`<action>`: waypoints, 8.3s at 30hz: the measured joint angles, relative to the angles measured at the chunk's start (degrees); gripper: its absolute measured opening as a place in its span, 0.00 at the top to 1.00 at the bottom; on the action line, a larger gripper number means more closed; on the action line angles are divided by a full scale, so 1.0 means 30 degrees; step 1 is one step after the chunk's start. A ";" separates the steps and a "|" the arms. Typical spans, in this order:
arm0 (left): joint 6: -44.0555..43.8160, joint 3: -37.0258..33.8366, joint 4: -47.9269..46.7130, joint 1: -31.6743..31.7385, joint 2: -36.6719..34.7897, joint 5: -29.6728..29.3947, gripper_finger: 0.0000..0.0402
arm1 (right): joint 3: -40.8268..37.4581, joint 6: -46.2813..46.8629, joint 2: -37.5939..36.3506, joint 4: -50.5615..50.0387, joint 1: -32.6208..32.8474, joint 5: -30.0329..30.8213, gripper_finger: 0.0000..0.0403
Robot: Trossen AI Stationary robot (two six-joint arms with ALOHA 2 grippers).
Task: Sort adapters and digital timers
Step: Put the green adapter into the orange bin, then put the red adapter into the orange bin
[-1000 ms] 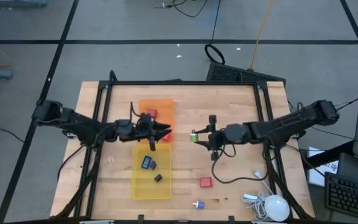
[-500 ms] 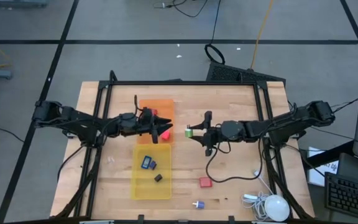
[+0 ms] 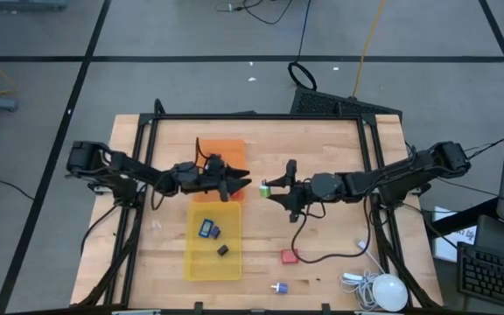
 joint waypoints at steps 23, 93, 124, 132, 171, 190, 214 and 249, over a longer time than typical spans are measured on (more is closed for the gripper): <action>0.1565 0.4138 -0.0454 -0.1624 0.2356 0.1346 0.48 | 0.0000 -0.0931 -0.0005 0.0719 -0.0015 -0.0270 0.64; 0.5432 -0.4175 -0.4386 0.0075 -0.3137 -0.8766 0.65 | -0.7203 0.5508 -0.8879 0.7525 -0.0986 0.4597 0.50; 0.4924 -0.4175 -0.6052 0.0122 -0.3145 -0.8475 0.40 | -0.7215 0.6806 -0.8879 0.7566 -0.0921 0.4459 0.50; 0.4945 -0.4170 -0.6040 0.0122 -0.3145 -0.8478 0.35 | -0.7213 0.8298 -0.8738 0.6057 0.0632 0.2917 0.51; 0.2272 -0.4175 -0.6154 -0.0577 -0.3145 -0.8047 0.44 | 0.0219 2.1868 0.7813 -0.5412 1.0883 0.3803 0.21; 0.2023 -0.4175 -0.6154 -0.1650 -0.3145 -0.8060 0.51 | 0.0219 2.2683 0.7616 -0.6718 1.0790 0.2993 0.48; 0.1527 -0.4167 -0.6532 -0.2195 -0.3145 -0.8026 0.57 | 0.0189 2.1660 0.3498 -0.7761 1.0739 0.2586 0.48; -0.3803 -0.3920 -0.6030 -0.3157 -0.3137 -0.5467 0.67 | -0.3504 1.2612 -0.2657 -0.0703 0.4087 0.1537 0.48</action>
